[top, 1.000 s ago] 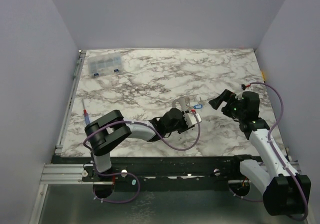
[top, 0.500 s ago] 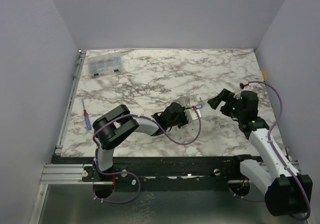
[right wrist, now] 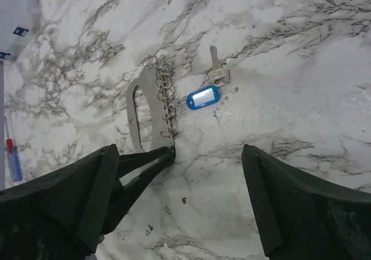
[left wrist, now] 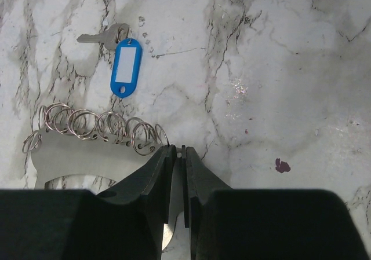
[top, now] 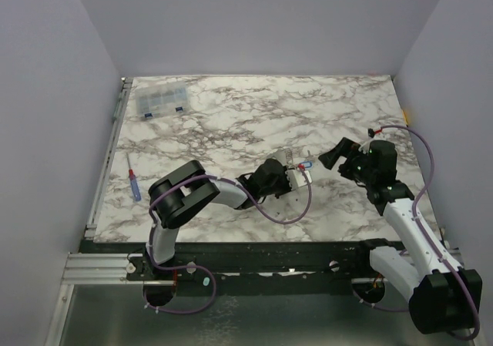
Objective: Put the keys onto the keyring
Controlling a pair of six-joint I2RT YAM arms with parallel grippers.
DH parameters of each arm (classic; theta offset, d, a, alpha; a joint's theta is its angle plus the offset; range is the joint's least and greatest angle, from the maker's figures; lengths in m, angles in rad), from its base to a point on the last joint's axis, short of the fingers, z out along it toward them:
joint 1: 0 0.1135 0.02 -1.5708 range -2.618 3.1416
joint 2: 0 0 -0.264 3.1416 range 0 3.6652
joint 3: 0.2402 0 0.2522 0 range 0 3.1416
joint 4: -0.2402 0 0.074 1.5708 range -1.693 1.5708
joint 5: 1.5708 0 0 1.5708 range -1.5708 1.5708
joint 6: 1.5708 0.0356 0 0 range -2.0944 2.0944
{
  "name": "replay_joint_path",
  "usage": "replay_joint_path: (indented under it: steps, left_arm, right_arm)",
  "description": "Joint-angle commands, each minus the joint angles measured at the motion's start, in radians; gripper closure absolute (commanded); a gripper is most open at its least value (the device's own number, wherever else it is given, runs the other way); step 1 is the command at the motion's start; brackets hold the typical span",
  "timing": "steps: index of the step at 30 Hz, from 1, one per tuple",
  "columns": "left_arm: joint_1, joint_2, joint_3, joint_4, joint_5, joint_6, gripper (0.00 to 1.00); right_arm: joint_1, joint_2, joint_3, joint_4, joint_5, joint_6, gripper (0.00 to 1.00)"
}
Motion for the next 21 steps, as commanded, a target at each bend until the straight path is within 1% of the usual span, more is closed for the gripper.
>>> replay_joint_path:
  steps: [1, 8, 16, 18, 21]
  left_arm:
    - [0.001, 0.019, 0.023, 0.008, -0.038, 0.005, 0.81]
    - [0.001, 0.005, 0.021, 0.009, -0.105, 0.008, 0.77]
    - [-0.001, -0.036, 0.014, 0.011, -0.112, 0.016, 0.71]
    - [-0.003, -0.047, 0.012, 0.011, -0.112, 0.023, 0.67]
    - [-0.004, -0.057, 0.009, 0.003, -0.112, 0.048, 0.59]
  right_arm:
    - [0.01, -0.006, 0.02, -0.016, 0.022, -0.014, 0.0]
    - [0.011, -0.009, 0.018, -0.015, 0.015, -0.013, 0.0]
    - [0.011, -0.009, 0.017, -0.015, 0.009, -0.013, 0.0]
    - [0.011, -0.009, 0.017, -0.014, 0.008, -0.013, 0.0]
    - [0.011, -0.01, 0.018, -0.014, 0.006, -0.013, 0.0]
